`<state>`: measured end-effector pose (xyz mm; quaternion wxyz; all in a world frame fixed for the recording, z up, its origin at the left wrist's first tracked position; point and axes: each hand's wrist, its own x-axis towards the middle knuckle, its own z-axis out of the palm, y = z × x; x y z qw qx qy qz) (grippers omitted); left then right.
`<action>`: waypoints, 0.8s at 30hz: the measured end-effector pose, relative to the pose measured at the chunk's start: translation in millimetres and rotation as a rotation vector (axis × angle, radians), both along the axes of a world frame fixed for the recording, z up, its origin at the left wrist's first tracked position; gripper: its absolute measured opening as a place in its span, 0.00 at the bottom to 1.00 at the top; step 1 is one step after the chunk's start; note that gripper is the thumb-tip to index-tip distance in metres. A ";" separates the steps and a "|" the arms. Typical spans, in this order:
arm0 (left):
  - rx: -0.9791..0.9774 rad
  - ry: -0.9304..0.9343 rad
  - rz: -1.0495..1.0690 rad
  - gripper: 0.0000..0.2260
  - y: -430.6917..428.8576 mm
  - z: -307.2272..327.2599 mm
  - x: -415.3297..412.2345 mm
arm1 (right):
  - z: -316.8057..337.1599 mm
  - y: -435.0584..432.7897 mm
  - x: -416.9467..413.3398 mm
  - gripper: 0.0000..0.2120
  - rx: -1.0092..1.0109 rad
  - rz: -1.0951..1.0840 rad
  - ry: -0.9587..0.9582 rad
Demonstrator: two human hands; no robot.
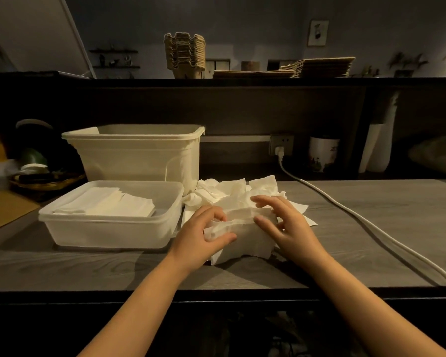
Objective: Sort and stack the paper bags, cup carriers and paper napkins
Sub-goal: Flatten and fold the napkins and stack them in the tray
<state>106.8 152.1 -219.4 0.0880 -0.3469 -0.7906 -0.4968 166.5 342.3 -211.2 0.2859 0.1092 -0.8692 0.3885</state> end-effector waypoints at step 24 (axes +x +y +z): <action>0.009 -0.002 0.026 0.14 2.3 2.0 2.9 | 2.1 5.4 -6.6 0.04 -0.048 -0.075 -0.031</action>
